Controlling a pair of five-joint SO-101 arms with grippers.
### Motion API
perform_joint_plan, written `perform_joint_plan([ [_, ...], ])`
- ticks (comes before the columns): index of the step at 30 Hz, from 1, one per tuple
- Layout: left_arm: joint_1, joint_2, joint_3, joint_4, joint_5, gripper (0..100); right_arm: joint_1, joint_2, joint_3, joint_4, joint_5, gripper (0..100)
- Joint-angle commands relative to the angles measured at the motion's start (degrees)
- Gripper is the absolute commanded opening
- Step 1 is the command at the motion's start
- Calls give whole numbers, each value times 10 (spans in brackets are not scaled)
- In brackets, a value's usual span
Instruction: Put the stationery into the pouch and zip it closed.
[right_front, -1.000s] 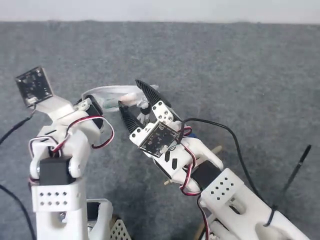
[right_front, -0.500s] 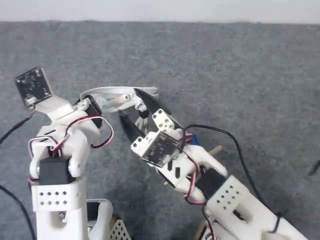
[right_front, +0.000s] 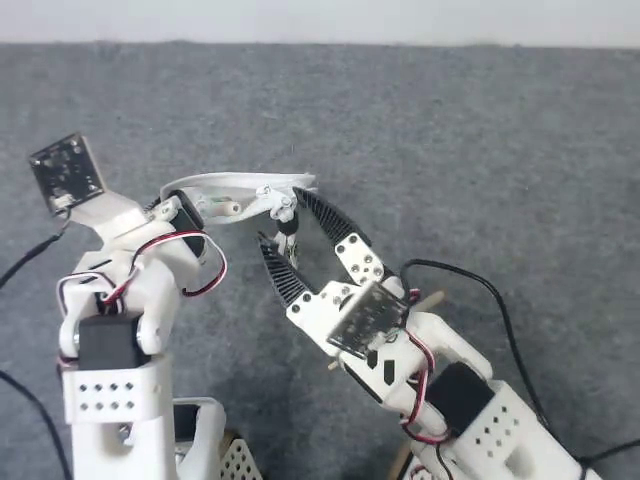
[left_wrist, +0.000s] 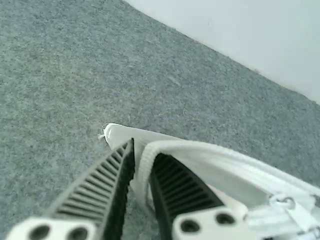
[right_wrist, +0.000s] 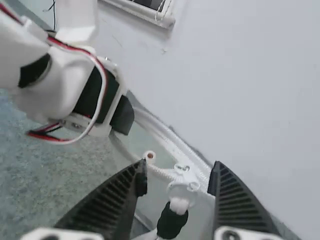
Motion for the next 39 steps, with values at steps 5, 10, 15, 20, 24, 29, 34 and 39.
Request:
perform_joint_plan([
  [5,-1,6,2,-19,7,9,29,-21,-107,126,-92,190],
  [10,-25,6,0,-21,8,9,82,-20,-121,190,-140,191],
  [15,-53,6,0,-25,31,9,100,-18,-122,268,-172,190],
  [20,-54,6,0,-25,32,9,134,-18,-122,332,-214,188],
  [24,-54,6,0,-25,32,9,163,-17,-120,379,-247,188],
  [29,-54,6,0,-25,32,9,196,-17,-120,430,-283,188],
  [34,-54,6,0,-25,32,9,198,-16,-119,466,-316,188],
  [39,-54,6,0,-25,32,9,200,39,-119,487,-322,188],
])
